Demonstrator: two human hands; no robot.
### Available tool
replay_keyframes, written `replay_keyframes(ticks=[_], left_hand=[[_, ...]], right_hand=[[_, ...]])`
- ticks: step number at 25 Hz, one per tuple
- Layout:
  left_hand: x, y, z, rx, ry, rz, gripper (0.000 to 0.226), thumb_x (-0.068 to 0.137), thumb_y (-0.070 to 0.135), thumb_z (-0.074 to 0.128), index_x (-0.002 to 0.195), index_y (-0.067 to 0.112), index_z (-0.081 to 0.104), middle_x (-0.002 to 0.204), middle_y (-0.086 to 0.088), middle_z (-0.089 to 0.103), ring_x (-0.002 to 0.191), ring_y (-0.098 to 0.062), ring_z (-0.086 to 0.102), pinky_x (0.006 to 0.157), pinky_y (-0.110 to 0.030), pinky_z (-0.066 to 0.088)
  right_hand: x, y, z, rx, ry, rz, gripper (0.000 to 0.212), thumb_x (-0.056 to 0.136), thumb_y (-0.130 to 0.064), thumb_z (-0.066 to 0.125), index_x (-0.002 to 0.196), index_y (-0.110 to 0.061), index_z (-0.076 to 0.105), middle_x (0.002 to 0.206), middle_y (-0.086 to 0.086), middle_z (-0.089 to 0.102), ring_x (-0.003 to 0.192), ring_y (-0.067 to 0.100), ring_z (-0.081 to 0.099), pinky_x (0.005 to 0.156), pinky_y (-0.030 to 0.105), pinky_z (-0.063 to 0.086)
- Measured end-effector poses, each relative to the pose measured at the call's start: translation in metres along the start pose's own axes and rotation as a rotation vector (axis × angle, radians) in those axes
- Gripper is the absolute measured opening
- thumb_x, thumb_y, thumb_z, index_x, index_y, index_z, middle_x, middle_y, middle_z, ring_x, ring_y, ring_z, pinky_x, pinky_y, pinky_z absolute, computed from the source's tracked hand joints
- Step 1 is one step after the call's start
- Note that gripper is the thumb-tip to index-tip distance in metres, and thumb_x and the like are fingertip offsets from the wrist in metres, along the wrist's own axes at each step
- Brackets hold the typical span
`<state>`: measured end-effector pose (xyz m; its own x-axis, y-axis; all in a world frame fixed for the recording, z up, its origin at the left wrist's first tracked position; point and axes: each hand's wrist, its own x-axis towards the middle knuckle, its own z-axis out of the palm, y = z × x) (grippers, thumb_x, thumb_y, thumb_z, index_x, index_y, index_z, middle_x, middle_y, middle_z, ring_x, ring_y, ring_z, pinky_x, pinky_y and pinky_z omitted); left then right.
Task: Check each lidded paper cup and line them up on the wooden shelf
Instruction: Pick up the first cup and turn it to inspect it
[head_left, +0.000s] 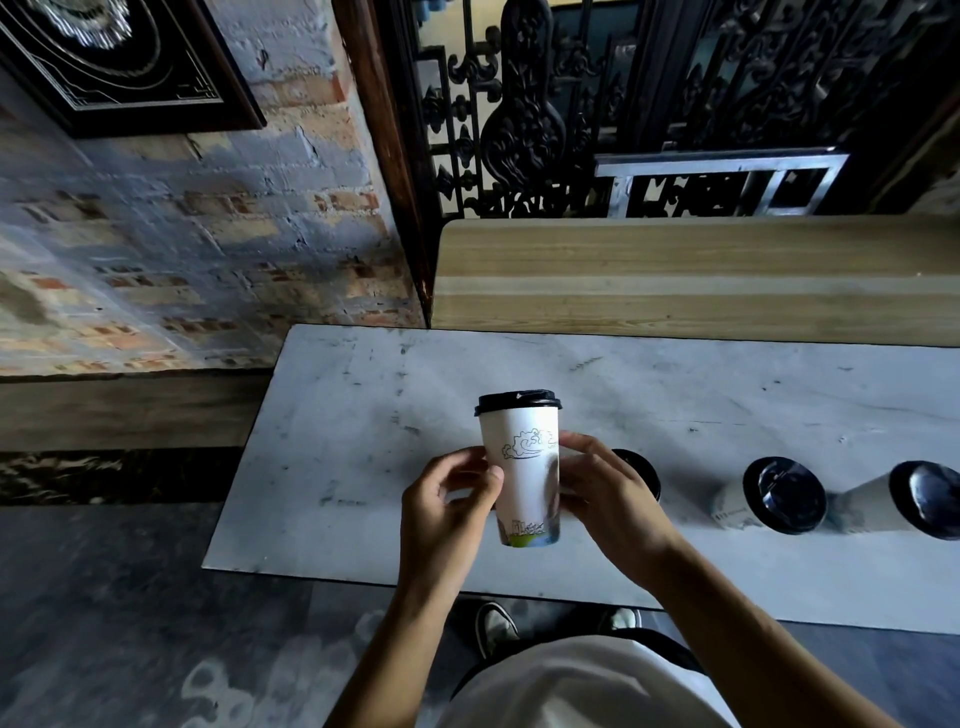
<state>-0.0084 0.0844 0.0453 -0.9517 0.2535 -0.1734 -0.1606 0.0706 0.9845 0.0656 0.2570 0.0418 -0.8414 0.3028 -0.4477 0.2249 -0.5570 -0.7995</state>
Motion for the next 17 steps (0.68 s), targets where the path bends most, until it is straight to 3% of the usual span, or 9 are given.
replay_keyframes(ticks=[2, 5, 7, 10, 13, 15, 17], left_hand=[[0.0010, 0.0010, -0.0016, 0.058, -0.012, 0.028, 0.027, 0.072, 0.039, 0.080, 0.098, 0.029, 0.076, 0.097, 0.005, 0.081, 0.088, -0.008, 0.075, 0.078, -0.024, 0.060], [0.0034, 0.0029, -0.0030, 0.075, -0.026, 0.075, 0.020, 0.076, 0.024, 0.079, 0.093, 0.035, 0.076, 0.088, 0.010, 0.080, 0.077, -0.004, 0.073, 0.071, -0.017, 0.057], [0.0045, 0.0033, -0.0027, 0.088, -0.031, 0.089, 0.022, 0.077, 0.017, 0.076, 0.092, 0.034, 0.077, 0.086, 0.008, 0.079, 0.076, -0.008, 0.073, 0.071, -0.022, 0.058], [0.0069, 0.0027, -0.0022, 0.102, -0.020, 0.098, 0.027, 0.078, 0.011, 0.069, 0.090, 0.034, 0.077, 0.086, 0.006, 0.079, 0.077, -0.015, 0.075, 0.073, -0.032, 0.062], [0.0074, 0.0012, -0.0012, 0.061, -0.010, 0.050, 0.025, 0.081, 0.018, 0.069, 0.092, 0.038, 0.079, 0.092, 0.006, 0.082, 0.084, -0.015, 0.077, 0.079, -0.034, 0.063], [0.0062, 0.0008, -0.0007, 0.017, -0.005, 0.014, 0.018, 0.081, 0.024, 0.072, 0.094, 0.034, 0.079, 0.096, 0.006, 0.082, 0.088, -0.012, 0.077, 0.081, -0.030, 0.062], [0.0044, 0.0029, 0.0005, -0.002, -0.008, 0.013, 0.018, 0.079, 0.031, 0.077, 0.096, 0.027, 0.078, 0.096, 0.007, 0.082, 0.087, -0.007, 0.076, 0.077, -0.022, 0.060]], right_hand=[[-0.0005, -0.0008, -0.0020, 0.016, 0.018, -0.002, 0.028, 0.102, -0.006, 0.051, 0.125, -0.008, 0.065, 0.101, 0.015, 0.078, 0.091, 0.025, 0.073, 0.082, 0.035, 0.056], [-0.0016, -0.0024, -0.0020, -0.004, 0.040, -0.026, 0.030, 0.100, 0.001, 0.050, 0.123, -0.010, 0.066, 0.098, 0.017, 0.076, 0.092, 0.028, 0.068, 0.084, 0.039, 0.054], [-0.0020, -0.0025, -0.0009, -0.016, 0.042, -0.037, 0.030, 0.095, -0.004, 0.059, 0.124, -0.009, 0.064, 0.108, 0.017, 0.077, 0.094, 0.026, 0.070, 0.085, 0.039, 0.054], [-0.0012, -0.0010, -0.0010, -0.030, 0.032, -0.024, 0.050, 0.082, -0.014, 0.067, 0.132, -0.006, 0.063, 0.125, 0.023, 0.074, 0.103, 0.027, 0.071, 0.093, 0.042, 0.051], [-0.0007, -0.0014, -0.0017, -0.040, -0.039, -0.039, 0.045, 0.085, -0.013, 0.068, 0.129, -0.004, 0.070, 0.125, 0.024, 0.074, 0.112, 0.030, 0.072, 0.099, 0.039, 0.056], [-0.0014, -0.0028, -0.0006, -0.055, -0.075, -0.061, 0.033, 0.087, -0.010, 0.068, 0.118, -0.005, 0.077, 0.119, 0.022, 0.077, 0.109, 0.029, 0.074, 0.096, 0.036, 0.059], [-0.0013, -0.0033, 0.0008, -0.046, -0.044, -0.062, 0.037, 0.084, -0.010, 0.070, 0.120, -0.003, 0.074, 0.120, 0.027, 0.074, 0.109, 0.032, 0.071, 0.099, 0.040, 0.057]])
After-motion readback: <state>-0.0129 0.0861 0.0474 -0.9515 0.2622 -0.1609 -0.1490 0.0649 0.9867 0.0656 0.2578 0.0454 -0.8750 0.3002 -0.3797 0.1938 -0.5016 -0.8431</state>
